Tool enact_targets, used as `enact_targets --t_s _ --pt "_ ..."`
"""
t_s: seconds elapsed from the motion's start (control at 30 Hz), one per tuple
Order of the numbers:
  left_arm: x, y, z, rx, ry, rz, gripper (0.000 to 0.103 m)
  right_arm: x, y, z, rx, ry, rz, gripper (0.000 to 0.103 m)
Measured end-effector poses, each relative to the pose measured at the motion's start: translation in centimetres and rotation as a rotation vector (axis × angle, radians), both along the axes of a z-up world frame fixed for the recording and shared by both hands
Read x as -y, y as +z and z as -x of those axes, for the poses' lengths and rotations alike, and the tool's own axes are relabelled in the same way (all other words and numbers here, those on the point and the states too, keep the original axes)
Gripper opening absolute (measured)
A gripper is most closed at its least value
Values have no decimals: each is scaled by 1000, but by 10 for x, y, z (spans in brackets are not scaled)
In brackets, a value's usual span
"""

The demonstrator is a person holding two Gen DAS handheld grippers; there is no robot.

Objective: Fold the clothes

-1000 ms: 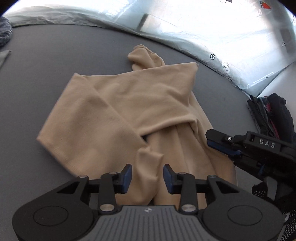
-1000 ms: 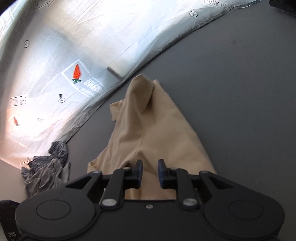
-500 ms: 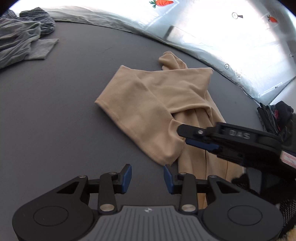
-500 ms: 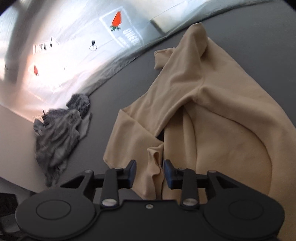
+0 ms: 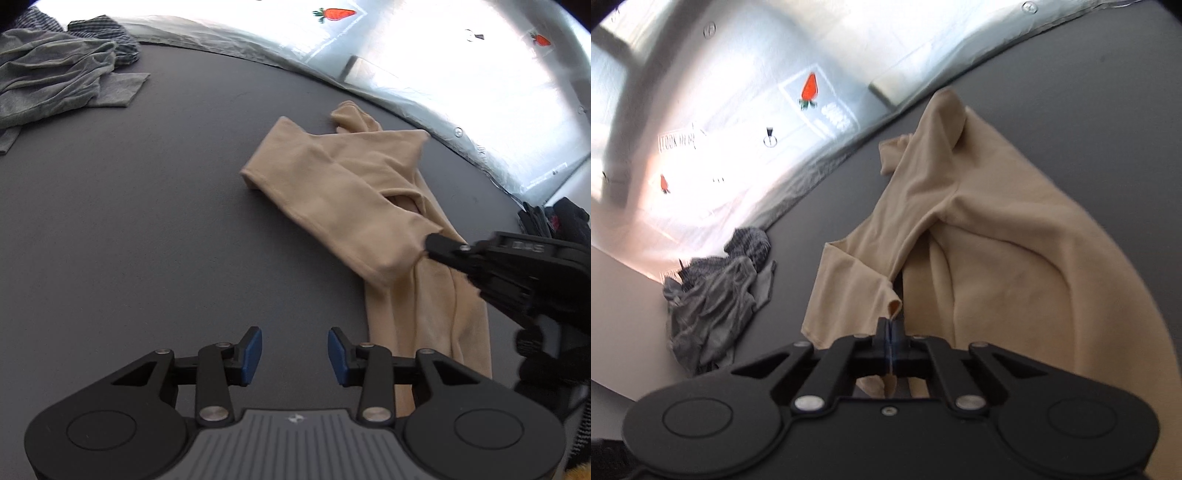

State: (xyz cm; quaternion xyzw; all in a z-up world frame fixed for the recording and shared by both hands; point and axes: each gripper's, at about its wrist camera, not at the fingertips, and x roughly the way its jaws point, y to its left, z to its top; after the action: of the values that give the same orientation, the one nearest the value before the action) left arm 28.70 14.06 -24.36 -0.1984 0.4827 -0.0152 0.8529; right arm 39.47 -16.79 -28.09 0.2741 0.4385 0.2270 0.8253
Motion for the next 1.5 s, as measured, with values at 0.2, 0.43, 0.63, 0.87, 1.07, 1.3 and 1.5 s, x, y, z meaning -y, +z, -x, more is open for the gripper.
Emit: enact_targets --t_s 0.2,0.43,0.63,0.87,1.07,1.3,1.5 --pt "21 5 4 23 -56 2 41 47 19 34 27 -90 1 1" --pt "56 7 10 29 -149 -8 41 104 9 82 -75 -220 -89 1" --pt "78 3 13 22 -212 -12 41 138 1 128 -137 -302 -95 1" --pt "97 2 21 23 -269 -25 41 157 -27 160 -232 -351 -98 1" --pt "102 -4 33 -1 -294 -44 42 151 -41 160 -252 -348 -136 13" --pt "100 -5 40 4 -295 -55 48 139 -50 155 -253 -329 -178 32" --pt "95 -5 40 -1 -290 -53 48 129 -43 158 -198 -307 -196 3"
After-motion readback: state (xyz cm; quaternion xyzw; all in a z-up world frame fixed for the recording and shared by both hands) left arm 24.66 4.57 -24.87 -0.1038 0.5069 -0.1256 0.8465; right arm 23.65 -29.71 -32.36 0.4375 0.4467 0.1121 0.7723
